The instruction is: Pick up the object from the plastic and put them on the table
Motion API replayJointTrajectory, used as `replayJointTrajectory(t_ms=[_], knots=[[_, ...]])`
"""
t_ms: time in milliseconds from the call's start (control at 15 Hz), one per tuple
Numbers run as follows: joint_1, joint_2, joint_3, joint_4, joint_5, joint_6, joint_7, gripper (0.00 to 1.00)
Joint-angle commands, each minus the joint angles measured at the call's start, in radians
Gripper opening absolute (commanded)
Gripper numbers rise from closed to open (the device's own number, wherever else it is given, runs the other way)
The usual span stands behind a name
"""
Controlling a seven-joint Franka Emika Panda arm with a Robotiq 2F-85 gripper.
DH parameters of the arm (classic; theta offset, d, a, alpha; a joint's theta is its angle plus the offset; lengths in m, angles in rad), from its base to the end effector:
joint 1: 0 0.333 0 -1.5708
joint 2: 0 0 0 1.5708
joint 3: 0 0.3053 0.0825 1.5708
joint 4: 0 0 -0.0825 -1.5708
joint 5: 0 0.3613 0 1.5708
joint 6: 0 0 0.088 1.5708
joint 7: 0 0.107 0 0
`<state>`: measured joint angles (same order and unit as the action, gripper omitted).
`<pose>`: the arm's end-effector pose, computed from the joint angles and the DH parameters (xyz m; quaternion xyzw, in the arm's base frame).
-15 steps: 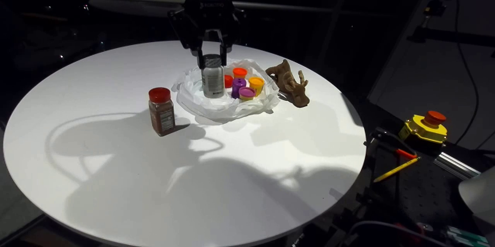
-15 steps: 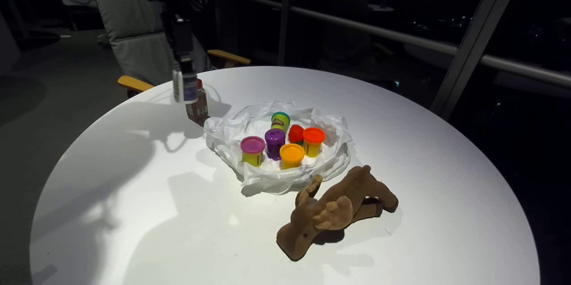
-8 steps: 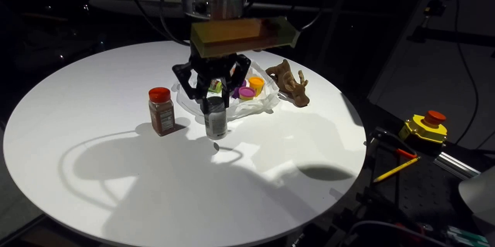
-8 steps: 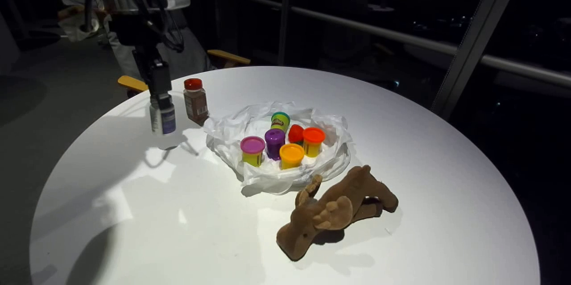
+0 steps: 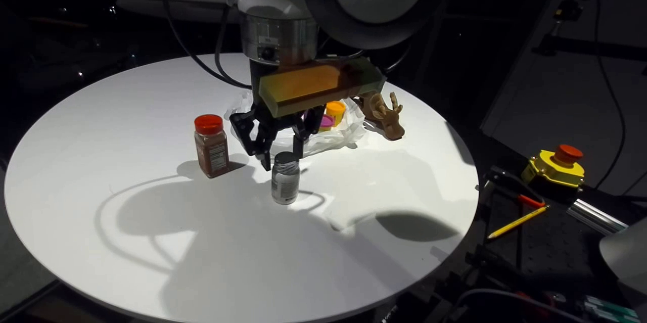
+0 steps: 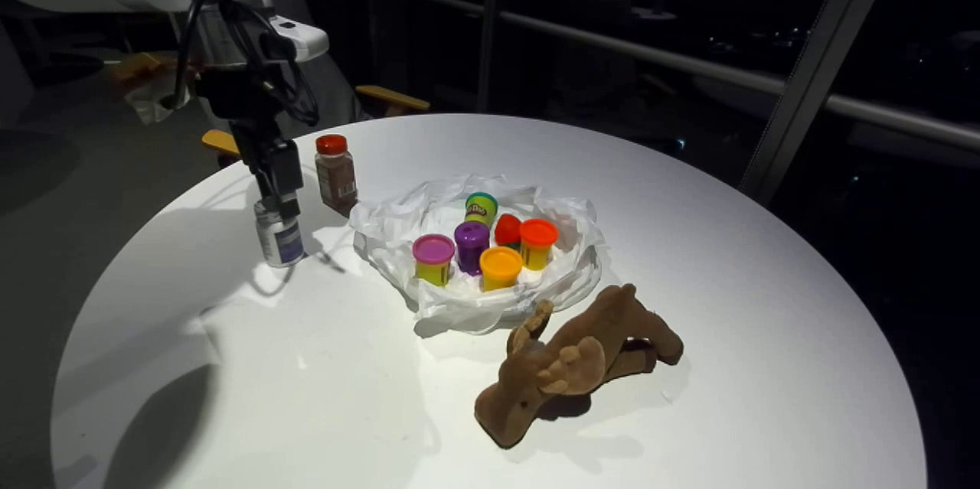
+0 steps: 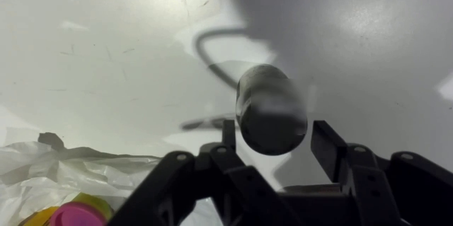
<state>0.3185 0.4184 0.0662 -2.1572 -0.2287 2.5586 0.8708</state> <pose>0.5074 0.2092 0.2096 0.9876 -0.1490 0.0230 0.0434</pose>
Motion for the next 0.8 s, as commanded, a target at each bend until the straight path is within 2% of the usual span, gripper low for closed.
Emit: replayJointTrajectory(t_ms=[0, 67, 133, 400, 733], knots=[[0.041, -0.083, -0.035, -0.039, -0.029, 0.0, 0.019, 0.92], [0.041, -0.105, -0.038, -0.046, -0.024, -0.005, 0.022, 0.99], [0.038, -0.124, -0.039, -0.048, -0.023, -0.013, 0.019, 1.0], [-0.018, -0.185, -0.04, -0.05, 0.009, -0.024, -0.017, 1.0], [-0.099, -0.153, -0.066, -0.021, 0.032, -0.032, -0.034, 1.0]])
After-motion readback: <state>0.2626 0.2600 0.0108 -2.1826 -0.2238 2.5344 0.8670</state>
